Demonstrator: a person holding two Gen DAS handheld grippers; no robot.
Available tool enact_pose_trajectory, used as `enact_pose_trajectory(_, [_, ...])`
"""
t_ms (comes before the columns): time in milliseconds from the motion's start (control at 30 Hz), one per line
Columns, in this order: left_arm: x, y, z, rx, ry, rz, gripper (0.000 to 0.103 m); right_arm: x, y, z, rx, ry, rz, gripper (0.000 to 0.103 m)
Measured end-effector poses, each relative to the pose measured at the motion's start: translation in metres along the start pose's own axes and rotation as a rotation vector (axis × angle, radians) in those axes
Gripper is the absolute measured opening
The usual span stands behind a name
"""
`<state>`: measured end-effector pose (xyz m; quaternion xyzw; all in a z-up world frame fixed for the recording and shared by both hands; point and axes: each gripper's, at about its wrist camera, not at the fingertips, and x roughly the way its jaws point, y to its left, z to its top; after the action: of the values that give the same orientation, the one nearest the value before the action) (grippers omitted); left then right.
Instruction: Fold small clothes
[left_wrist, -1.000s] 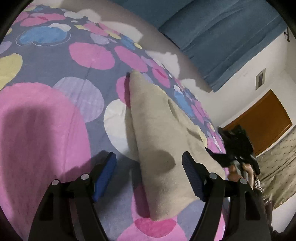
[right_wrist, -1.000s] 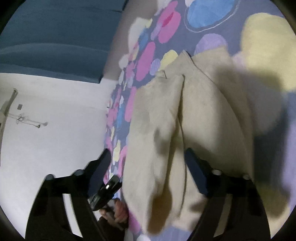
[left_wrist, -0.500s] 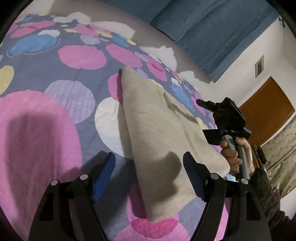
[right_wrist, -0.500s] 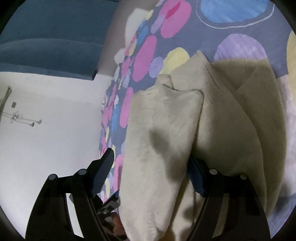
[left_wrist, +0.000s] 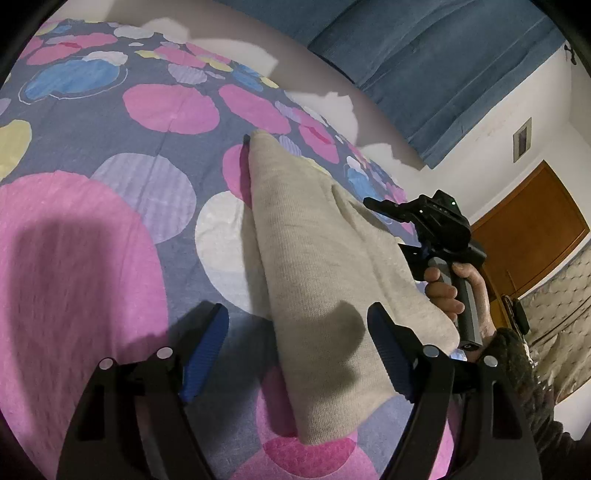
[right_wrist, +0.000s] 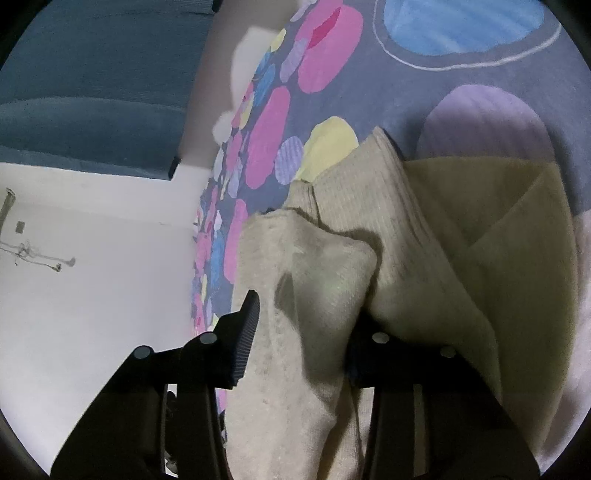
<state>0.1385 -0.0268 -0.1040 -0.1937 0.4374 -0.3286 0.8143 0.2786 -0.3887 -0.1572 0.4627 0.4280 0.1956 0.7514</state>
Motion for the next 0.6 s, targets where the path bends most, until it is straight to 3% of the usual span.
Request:
enact_pose_trajectory(67, [0.000,0.001,0.000,-0.006,-0.001,-0.003,0.076,-0.008,0.004,-0.001,-0.037,-0.019,-0.057,0.049])
enact_pose_trajectory(133, [0.001,0.003,0.000,-0.014,0.001,-0.005,0.076,-0.010,0.006,-0.004,-0.057,-0.004,-0.095,0.051])
enact_pose_trajectory(300, [0.001,0.005,0.001,-0.026,0.003,-0.011,0.076,-0.001,0.008,-0.027,-0.066,0.207,0.017,0.058])
enact_pose_trajectory(367, [0.000,0.006,0.001,-0.027,0.003,-0.012,0.077,-0.004,0.012,-0.035,-0.092,0.238,0.011,0.062])
enact_pose_trajectory(600, [0.000,0.007,0.001,-0.028,0.006,-0.008,0.077,-0.054,-0.008,-0.068,-0.046,0.189,0.031,0.063])
